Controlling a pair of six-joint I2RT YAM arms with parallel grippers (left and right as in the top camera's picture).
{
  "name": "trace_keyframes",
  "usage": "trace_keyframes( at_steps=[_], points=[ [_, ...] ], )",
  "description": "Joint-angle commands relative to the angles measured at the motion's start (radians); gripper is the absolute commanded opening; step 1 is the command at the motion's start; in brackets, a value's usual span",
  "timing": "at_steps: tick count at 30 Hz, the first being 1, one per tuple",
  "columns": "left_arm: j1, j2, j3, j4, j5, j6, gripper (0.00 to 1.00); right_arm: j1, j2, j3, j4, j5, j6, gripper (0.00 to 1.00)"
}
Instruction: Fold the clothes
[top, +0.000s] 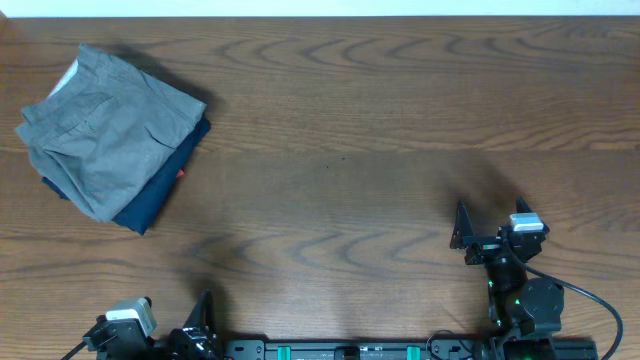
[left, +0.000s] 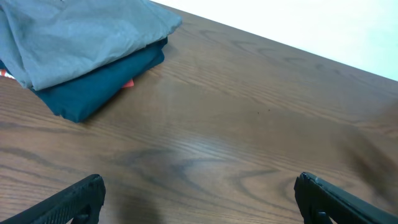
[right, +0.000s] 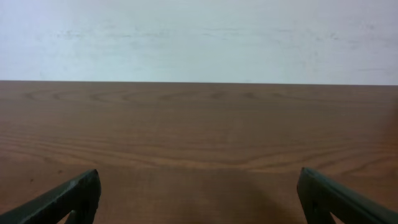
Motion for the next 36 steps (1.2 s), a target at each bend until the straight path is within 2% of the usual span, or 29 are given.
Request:
trace_keyframes(
  at_steps=[1,10,13,17,24,36],
  points=[
    [-0.002,0.005,-0.001,0.002,-0.005,-0.002,0.98,-0.013,-0.004,-0.001,-0.005,-0.008,-0.014,0.99],
    [-0.002,0.005,-0.006,0.003,-0.005,-0.002,0.98,-0.013,-0.004,-0.001,-0.005,-0.008,-0.014,0.99],
    [-0.002,0.005,-0.037,0.062,-0.005,-0.001,0.98,-0.013,-0.004,-0.001,-0.005,-0.008,-0.014,0.99],
    [-0.002,0.002,-0.167,0.272,-0.005,0.024,0.98,-0.013,-0.004,-0.001,-0.005,-0.008,-0.014,0.99],
    [-0.002,-0.016,-0.494,0.556,-0.023,0.04,0.98,-0.013,-0.004,-0.001,-0.005,-0.008,-0.014,0.99],
    [-0.002,-0.016,-0.877,1.159,-0.174,0.041,0.98,-0.013,-0.004,-0.001,-0.005,-0.008,-0.014,0.99]
  ],
)
